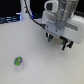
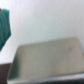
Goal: Open the kcup holder, insert the kcup into the holder, and close the kcup holder
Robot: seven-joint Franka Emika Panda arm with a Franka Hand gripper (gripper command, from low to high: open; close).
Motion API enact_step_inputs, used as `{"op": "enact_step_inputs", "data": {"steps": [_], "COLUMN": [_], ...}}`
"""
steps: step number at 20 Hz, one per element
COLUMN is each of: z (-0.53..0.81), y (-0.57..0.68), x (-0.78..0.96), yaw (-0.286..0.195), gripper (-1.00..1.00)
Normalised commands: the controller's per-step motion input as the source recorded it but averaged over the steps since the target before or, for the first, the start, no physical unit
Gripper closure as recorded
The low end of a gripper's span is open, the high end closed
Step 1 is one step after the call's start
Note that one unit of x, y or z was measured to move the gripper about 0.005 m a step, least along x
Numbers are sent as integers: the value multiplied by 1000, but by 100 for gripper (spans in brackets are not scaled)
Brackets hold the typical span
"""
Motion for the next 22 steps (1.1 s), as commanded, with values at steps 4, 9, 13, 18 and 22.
{"op": "enact_step_inputs", "data": {"steps": [4,9,13,18,22], "z": [240,160,116,67,25], "y": [-648,-661,-660,-672,-626], "x": [264,216,120,65,40], "yaw": [-181,-204,-217,-221,-235], "gripper": [-100,-100,-100,-100,-100]}}
